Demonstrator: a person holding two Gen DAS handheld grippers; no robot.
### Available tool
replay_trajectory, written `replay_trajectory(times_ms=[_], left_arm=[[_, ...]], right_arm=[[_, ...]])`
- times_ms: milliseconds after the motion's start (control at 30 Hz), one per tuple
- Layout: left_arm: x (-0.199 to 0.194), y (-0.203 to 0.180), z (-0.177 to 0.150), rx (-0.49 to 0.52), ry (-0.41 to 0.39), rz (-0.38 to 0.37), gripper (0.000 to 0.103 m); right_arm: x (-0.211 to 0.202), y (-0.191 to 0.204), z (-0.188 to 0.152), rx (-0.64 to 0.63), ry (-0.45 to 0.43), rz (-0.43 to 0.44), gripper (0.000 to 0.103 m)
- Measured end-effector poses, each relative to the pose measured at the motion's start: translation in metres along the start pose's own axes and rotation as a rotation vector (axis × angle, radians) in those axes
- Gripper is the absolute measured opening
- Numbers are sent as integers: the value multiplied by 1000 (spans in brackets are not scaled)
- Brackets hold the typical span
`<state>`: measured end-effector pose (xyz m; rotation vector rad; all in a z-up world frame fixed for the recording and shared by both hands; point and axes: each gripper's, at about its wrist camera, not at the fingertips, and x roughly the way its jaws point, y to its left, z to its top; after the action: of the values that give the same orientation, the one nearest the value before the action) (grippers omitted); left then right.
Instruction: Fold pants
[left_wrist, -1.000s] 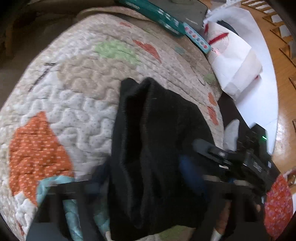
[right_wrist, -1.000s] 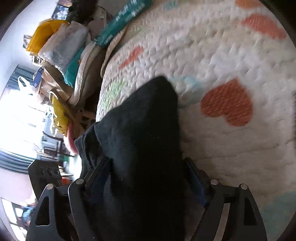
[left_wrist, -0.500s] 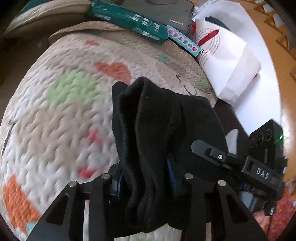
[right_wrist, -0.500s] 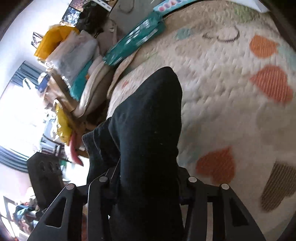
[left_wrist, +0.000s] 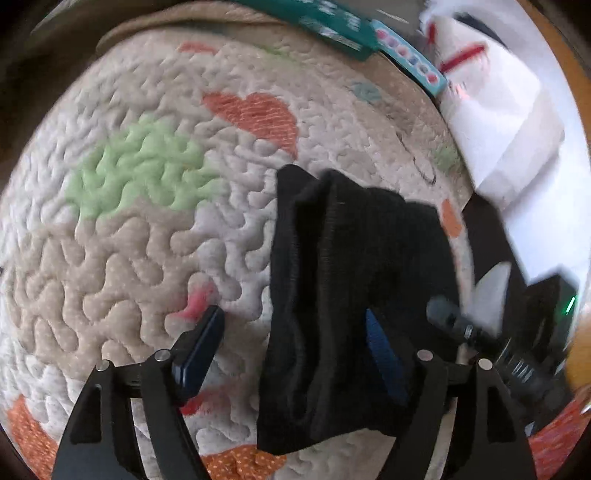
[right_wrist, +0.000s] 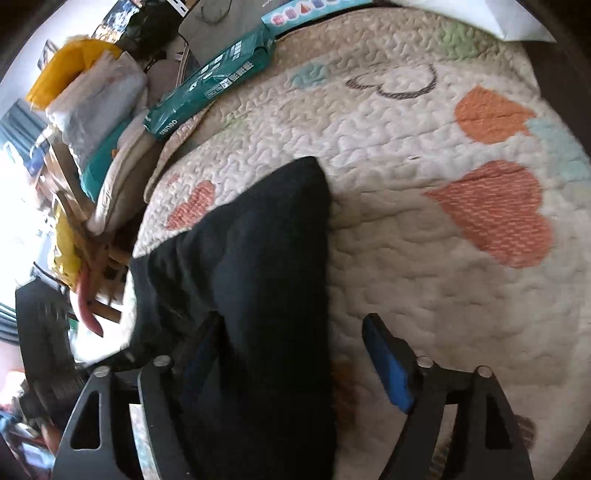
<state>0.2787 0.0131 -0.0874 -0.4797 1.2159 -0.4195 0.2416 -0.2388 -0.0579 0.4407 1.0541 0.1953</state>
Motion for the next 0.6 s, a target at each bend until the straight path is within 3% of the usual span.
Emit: replay_trajectory(times_ms=[100, 200, 400, 600], left_arm=[[-8, 20, -1, -153, -7, -70, 76], [-18, 30, -5, -226, -27, -59, 76], [-61, 34, -24, -198, -81, 263, 76], [-117, 16, -67, -80, -156, 327, 76]], right_arm=[[-17, -7, -8, 12, -10, -18, 86], [-36, -11, -16, 17, -32, -54, 86], [-78, -9, -38, 1, -56, -118, 86], [-116, 13, -78, -9, -97, -81, 86]])
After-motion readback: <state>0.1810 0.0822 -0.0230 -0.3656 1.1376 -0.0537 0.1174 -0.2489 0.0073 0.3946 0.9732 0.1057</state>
